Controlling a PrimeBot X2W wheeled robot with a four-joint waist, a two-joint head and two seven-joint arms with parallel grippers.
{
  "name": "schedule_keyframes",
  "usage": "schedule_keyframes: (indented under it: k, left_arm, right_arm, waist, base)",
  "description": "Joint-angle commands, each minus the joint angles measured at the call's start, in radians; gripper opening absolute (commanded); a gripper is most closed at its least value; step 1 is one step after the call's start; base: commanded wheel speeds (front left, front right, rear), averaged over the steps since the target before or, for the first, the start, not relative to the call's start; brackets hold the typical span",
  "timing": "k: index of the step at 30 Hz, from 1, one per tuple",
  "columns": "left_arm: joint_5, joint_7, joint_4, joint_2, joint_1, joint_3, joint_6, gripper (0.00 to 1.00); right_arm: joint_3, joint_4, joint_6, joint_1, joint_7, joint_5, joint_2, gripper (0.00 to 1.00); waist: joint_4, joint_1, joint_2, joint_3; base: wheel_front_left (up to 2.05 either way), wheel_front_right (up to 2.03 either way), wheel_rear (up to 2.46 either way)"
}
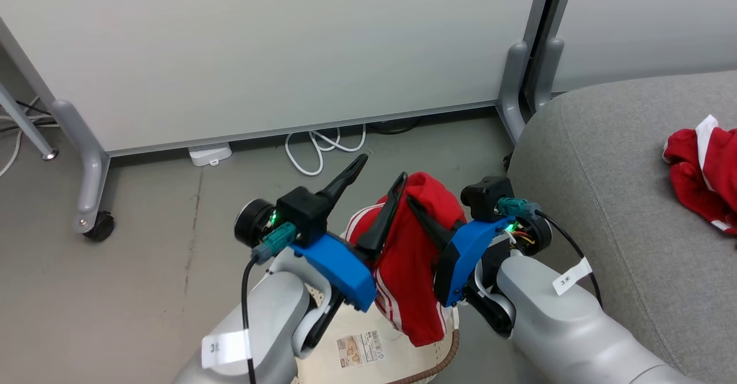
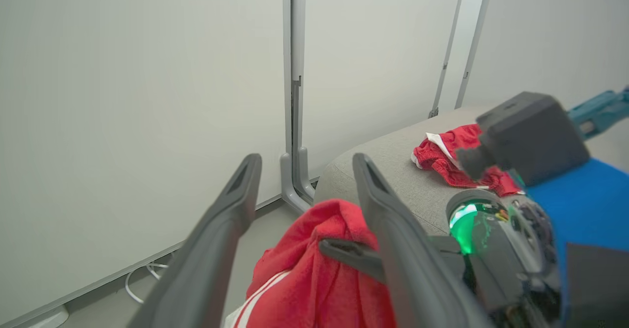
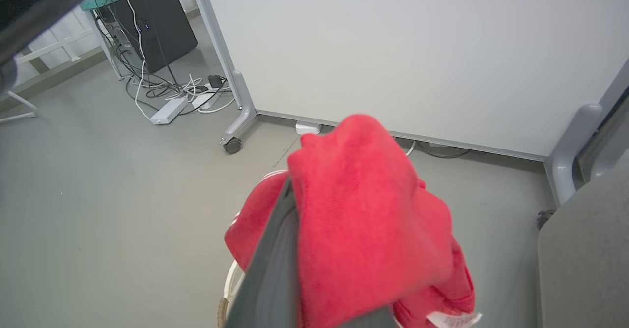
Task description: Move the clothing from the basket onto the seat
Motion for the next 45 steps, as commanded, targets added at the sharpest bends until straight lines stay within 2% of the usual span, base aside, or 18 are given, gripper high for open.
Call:
schedule_keyframes:
  k: [1,9,14,27,35,45]
  left_arm:
    - [0.025,-0.003,-0.027,0.011,0.051,0.034,0.006,1.00]
    - [0.122,-0.003,-0.118,0.026,0.223,0.176,0.018,1.00]
    - [0.170,-0.003,-0.144,0.012,0.310,0.270,0.023,1.00]
    - [0.251,-0.003,-0.150,-0.027,0.367,0.382,-0.013,1.00]
    - [0.273,-0.003,-0.159,-0.038,0.382,0.440,-0.023,1.00]
    - [0.294,-0.003,-0.162,-0.045,0.370,0.451,-0.032,1.00]
  right_arm:
    - [0.001,-0.005,0.000,-0.014,-0.006,0.003,-0.005,0.00]
    - [0.001,-0.015,0.000,-0.004,-0.008,-0.007,-0.012,0.00]
    - [-0.011,-0.028,0.000,0.003,-0.008,-0.031,-0.017,0.00]
    - [-0.053,-0.079,0.000,0.045,-0.008,-0.070,-0.026,0.00]
    - [-0.097,-0.209,0.000,0.108,-0.008,-0.124,-0.046,0.00]
    - [-0.142,-0.336,0.000,0.197,-0.008,-0.191,-0.057,0.00]
  waist:
    - [-0.002,0.0000,0.0000,-0.001]
    - [-0.008,0.0000,0.0000,-0.004]
    - [-0.011,0.0000,0.0000,-0.002]
    - [-0.034,0.0000,0.0000,-0.009]
    - [-0.097,0.0000,0.0000,-0.002]
    - [-0.232,0.0000,0.0000,0.018]
  base:
    - [0.00,0.00,0.00]
    - [0.00,0.00,0.00]
    - [0.00,0.00,0.00]
    - [0.00,0.00,0.00]
    - [0.00,0.00,0.00]
    - [0.00,0.00,0.00]
